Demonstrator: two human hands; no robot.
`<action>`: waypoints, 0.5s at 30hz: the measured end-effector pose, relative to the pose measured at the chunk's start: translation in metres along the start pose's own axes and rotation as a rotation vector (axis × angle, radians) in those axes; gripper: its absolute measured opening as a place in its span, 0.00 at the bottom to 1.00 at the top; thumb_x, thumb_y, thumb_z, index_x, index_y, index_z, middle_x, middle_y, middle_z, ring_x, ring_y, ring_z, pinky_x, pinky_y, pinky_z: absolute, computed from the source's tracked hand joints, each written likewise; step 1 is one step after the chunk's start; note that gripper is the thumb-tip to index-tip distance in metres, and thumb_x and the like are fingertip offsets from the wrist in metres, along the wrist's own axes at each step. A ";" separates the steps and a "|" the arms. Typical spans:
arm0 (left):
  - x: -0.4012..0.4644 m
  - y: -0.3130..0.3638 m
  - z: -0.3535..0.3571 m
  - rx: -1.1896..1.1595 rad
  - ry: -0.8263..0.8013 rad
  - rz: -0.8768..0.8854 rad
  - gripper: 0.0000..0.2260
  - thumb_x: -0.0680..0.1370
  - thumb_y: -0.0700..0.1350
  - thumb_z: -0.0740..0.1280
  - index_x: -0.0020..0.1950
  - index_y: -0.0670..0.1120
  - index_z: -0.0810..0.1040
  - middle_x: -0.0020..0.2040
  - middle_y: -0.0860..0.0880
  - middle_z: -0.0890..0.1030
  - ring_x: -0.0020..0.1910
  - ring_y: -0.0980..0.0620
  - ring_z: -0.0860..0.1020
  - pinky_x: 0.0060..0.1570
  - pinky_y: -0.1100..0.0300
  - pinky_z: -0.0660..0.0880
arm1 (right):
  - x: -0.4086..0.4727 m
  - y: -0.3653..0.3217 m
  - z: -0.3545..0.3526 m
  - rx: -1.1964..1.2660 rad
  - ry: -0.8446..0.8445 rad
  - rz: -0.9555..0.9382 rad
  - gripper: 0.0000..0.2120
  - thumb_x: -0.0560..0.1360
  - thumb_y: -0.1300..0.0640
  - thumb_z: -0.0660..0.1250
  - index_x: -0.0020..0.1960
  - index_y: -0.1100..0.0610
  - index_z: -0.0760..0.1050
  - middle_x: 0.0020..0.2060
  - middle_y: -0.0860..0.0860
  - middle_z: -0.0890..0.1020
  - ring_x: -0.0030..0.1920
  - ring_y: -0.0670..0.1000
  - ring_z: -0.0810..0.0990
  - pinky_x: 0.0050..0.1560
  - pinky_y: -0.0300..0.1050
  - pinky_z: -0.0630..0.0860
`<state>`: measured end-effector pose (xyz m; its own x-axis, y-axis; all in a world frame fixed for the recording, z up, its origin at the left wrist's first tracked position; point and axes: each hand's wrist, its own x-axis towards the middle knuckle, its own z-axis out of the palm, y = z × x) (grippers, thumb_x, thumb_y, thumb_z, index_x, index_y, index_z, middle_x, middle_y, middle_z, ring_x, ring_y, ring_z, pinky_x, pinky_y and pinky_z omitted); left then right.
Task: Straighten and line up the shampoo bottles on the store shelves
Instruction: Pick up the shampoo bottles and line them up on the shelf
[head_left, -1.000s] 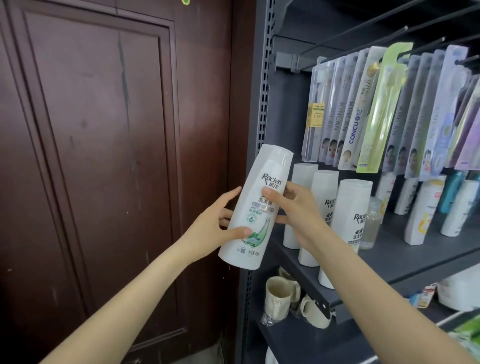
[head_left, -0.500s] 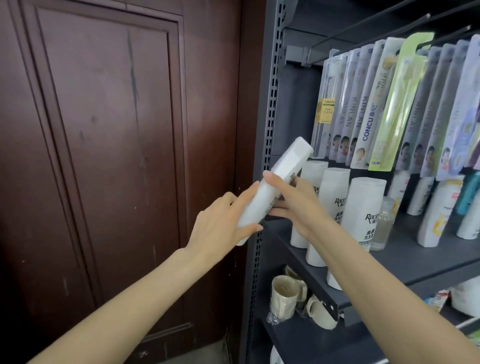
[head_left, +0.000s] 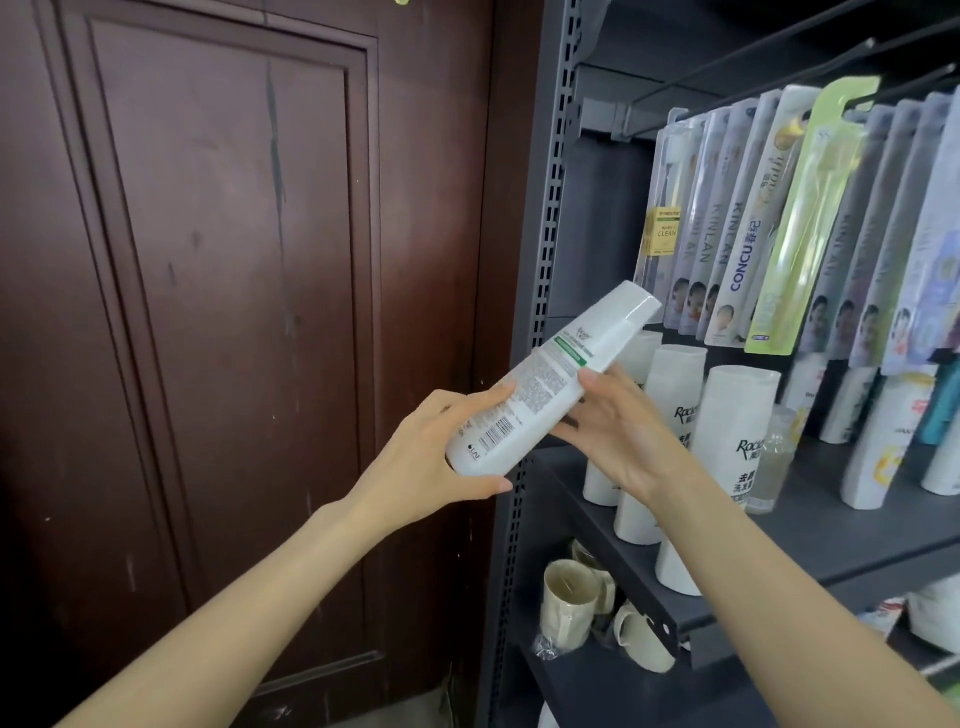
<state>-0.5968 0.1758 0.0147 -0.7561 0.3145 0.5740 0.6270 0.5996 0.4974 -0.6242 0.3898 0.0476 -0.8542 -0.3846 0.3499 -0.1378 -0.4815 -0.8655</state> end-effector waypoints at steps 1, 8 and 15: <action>-0.001 0.001 -0.001 0.028 0.017 0.010 0.39 0.66 0.54 0.76 0.69 0.68 0.58 0.60 0.59 0.67 0.60 0.64 0.66 0.58 0.69 0.66 | -0.001 -0.001 -0.001 0.015 -0.018 0.003 0.36 0.65 0.54 0.77 0.69 0.58 0.67 0.64 0.59 0.76 0.63 0.60 0.76 0.58 0.58 0.77; 0.002 0.002 -0.004 0.098 0.053 0.033 0.39 0.66 0.53 0.76 0.67 0.72 0.56 0.60 0.57 0.67 0.60 0.59 0.67 0.60 0.65 0.68 | -0.003 -0.003 -0.002 0.016 -0.029 0.002 0.32 0.70 0.56 0.73 0.71 0.57 0.65 0.64 0.58 0.76 0.63 0.60 0.77 0.56 0.59 0.77; 0.002 0.006 -0.005 -0.272 -0.091 -0.069 0.35 0.66 0.48 0.76 0.68 0.67 0.64 0.63 0.64 0.73 0.60 0.63 0.72 0.59 0.61 0.73 | 0.003 -0.003 -0.004 0.008 0.030 -0.008 0.41 0.55 0.46 0.82 0.65 0.49 0.70 0.59 0.52 0.79 0.61 0.54 0.78 0.53 0.54 0.79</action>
<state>-0.5938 0.1761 0.0219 -0.8049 0.3518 0.4779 0.5912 0.4064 0.6966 -0.6278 0.3933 0.0501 -0.8677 -0.3570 0.3458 -0.1408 -0.4908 -0.8598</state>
